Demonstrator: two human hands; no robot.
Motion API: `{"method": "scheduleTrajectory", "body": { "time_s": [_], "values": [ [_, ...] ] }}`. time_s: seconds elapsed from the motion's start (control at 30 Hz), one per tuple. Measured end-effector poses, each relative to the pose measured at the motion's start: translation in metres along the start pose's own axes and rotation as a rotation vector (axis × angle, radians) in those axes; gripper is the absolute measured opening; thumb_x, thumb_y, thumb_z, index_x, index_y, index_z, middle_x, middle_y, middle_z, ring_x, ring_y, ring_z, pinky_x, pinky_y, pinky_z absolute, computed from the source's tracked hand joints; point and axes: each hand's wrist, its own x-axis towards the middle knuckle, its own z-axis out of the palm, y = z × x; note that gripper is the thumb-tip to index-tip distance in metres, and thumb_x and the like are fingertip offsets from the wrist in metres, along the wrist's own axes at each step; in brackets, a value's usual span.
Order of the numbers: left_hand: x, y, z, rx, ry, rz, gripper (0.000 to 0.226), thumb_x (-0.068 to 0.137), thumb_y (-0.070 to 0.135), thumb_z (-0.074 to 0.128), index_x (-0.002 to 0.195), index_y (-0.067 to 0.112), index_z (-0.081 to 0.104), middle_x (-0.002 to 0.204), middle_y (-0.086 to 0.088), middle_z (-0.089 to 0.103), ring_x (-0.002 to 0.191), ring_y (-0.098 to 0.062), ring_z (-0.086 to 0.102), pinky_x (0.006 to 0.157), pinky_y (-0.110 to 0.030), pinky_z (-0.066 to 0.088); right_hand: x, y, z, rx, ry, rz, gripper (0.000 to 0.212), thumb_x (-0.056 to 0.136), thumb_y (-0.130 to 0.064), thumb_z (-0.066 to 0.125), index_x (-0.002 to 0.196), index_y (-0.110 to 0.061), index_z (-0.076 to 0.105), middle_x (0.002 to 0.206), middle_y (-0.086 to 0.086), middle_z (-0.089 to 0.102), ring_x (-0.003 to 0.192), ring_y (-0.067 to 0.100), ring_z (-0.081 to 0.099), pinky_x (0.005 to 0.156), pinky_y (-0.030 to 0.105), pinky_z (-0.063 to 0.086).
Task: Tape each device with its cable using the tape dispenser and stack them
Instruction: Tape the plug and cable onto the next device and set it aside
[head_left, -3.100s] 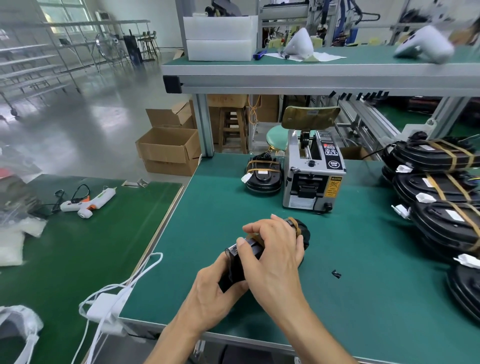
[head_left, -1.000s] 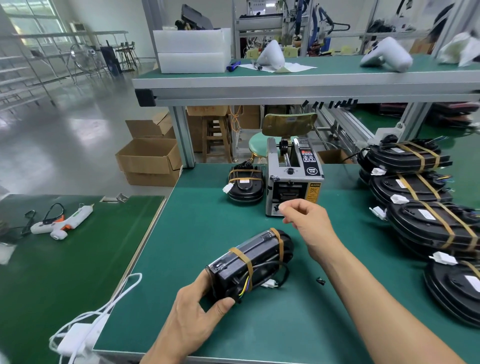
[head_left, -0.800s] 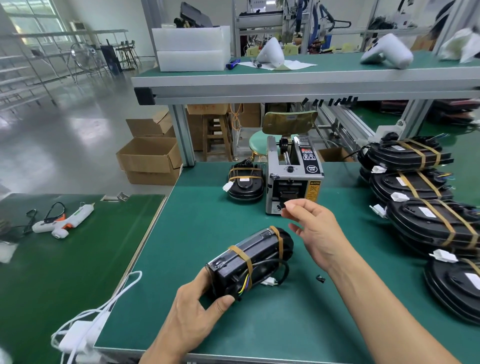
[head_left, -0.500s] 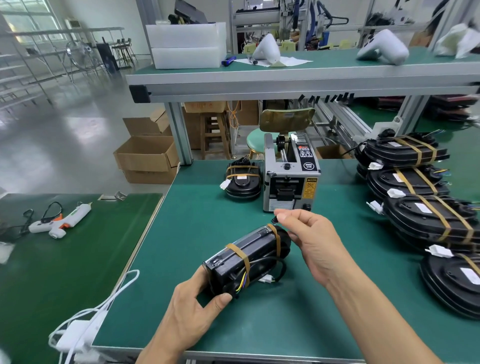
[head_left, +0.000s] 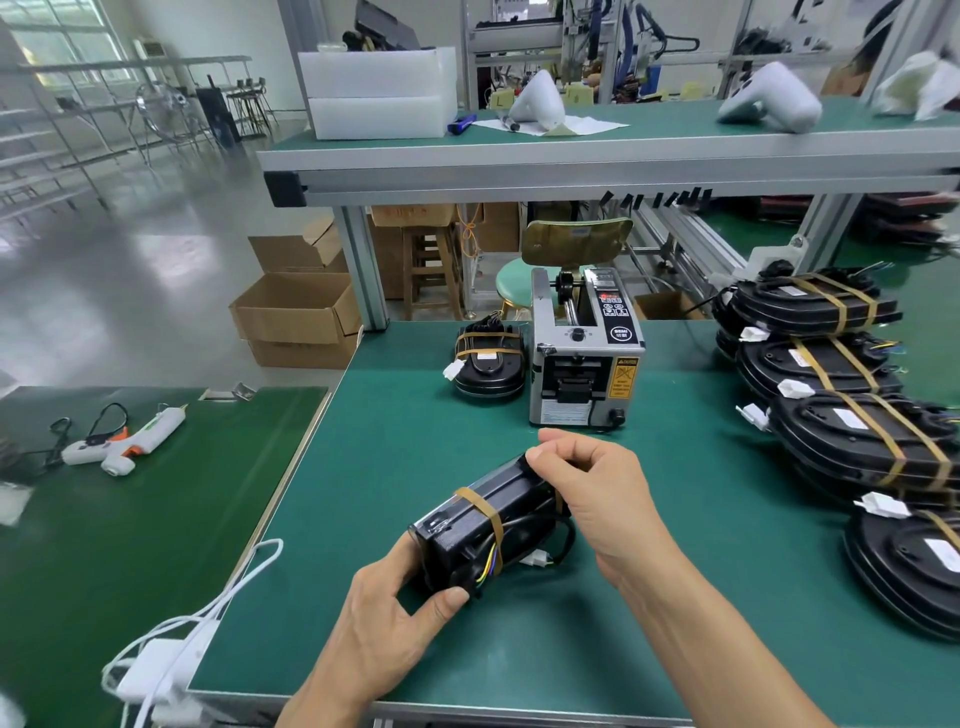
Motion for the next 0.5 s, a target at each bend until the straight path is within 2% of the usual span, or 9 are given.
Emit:
{"method": "scheduleTrajectory", "body": {
  "time_s": [0.33,0.5],
  "values": [
    [0.0,0.0002,0.0002,-0.024,-0.011,0.011,0.055,0.097,0.061,0.073,0.148,0.052,0.054,0.132,0.016,0.075,0.123,-0.011,0.073,0.104,-0.026,0.055,0.0004,0.0032,0.0016,-0.077,0.049,-0.009,0.015,0.082,-0.019,0.08,0.067,-0.023,0.079,0.109,-0.019,0.073,0.099,-0.008,0.067,0.097,0.031,0.049],
    [0.0001,-0.0003,0.0004,-0.027,-0.01,0.008,0.056,0.097,0.061,0.073,0.149,0.052,0.053,0.134,0.016,0.074,0.124,-0.01,0.072,0.106,-0.024,0.054,-0.0015,0.0051,0.0034,-0.117,0.09,-0.031,0.011,0.08,-0.023,0.08,0.069,-0.026,0.079,0.112,-0.021,0.072,0.101,-0.007,0.067,0.091,0.029,0.047]
  ]
}}
